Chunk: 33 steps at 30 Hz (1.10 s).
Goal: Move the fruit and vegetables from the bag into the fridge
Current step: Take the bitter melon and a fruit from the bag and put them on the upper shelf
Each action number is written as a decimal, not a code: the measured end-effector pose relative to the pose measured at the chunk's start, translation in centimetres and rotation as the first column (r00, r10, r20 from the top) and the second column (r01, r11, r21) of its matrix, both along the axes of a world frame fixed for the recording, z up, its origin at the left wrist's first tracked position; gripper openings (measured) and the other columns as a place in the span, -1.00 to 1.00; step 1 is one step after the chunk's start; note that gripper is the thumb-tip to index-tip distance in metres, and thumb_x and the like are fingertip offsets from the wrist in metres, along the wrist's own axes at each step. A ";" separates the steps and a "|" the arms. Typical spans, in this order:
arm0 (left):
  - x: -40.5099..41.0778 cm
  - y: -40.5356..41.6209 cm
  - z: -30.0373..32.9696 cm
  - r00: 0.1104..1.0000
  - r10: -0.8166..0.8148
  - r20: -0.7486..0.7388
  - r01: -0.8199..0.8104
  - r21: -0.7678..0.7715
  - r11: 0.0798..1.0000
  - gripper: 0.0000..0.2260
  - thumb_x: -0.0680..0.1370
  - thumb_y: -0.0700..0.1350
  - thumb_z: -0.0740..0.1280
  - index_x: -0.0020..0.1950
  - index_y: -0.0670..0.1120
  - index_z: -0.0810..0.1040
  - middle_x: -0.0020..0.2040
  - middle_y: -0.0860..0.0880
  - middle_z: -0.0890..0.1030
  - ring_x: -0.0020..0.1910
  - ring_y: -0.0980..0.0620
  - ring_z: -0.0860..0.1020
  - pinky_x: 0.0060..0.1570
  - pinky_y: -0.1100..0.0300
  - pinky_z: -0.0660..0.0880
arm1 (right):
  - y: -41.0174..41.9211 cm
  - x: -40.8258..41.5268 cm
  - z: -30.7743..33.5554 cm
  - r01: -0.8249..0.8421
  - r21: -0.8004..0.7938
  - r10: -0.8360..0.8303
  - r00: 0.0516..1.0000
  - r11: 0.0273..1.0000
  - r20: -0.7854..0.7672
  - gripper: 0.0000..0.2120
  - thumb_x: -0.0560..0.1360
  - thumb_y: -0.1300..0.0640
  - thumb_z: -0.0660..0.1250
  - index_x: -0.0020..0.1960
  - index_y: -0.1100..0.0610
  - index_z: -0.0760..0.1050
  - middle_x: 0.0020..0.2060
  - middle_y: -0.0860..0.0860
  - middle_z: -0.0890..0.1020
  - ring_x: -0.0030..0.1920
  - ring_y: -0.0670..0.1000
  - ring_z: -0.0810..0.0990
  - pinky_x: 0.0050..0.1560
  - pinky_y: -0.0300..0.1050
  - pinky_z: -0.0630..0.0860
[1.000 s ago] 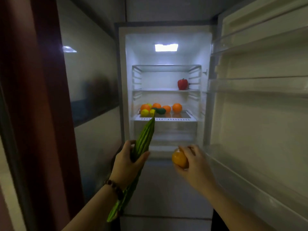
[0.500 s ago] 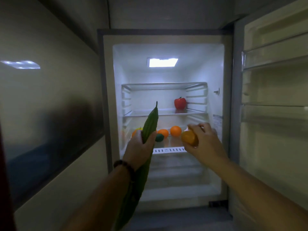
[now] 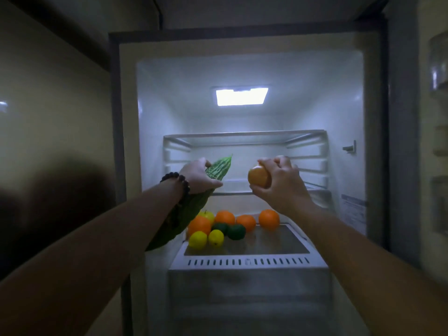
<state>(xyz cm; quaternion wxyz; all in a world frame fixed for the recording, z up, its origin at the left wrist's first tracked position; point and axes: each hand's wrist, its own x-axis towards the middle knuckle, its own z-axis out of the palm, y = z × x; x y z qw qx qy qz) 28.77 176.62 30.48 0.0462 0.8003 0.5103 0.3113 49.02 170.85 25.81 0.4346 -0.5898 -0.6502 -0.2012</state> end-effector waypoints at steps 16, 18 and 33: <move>2.1 12.1 3.7 0.966 0.179 -0.184 -0.183 -0.003 0.983 -0.39 0.34 0.24 0.45 0.16 -0.21 0.53 0.10 -0.12 0.60 0.03 -0.07 0.56 0.06 0.06 0.53 | 8.6 1.9 1.6 -0.086 -0.103 0.090 0.995 0.991 0.039 -0.37 0.40 -0.14 0.40 0.40 -0.11 0.25 0.26 0.05 0.29 0.20 0.10 0.31 0.19 0.02 0.37; 1.7 12.1 3.9 0.965 0.143 -0.222 -0.150 -0.016 0.989 -0.45 0.36 0.23 0.44 0.11 -0.20 0.59 0.04 -0.11 0.63 -0.02 -0.05 0.58 0.03 0.07 0.55 | 8.8 2.1 1.5 -0.093 -0.114 0.098 0.995 0.989 0.032 -0.38 0.40 -0.13 0.40 0.39 -0.12 0.26 0.25 0.05 0.29 0.20 0.11 0.31 0.17 -0.01 0.36; -3.7 2.0 -1.1 0.971 0.053 -0.233 -0.008 0.192 0.981 -0.67 0.41 -0.16 0.44 0.14 -0.02 0.48 0.15 -0.02 0.50 -0.01 0.09 0.44 -0.13 0.32 0.39 | 8.7 0.9 1.3 -0.257 -0.075 0.256 0.966 0.964 -0.025 -0.37 0.40 -0.11 0.42 0.40 -0.11 0.26 0.27 0.04 0.27 0.19 0.12 0.36 0.20 0.09 0.46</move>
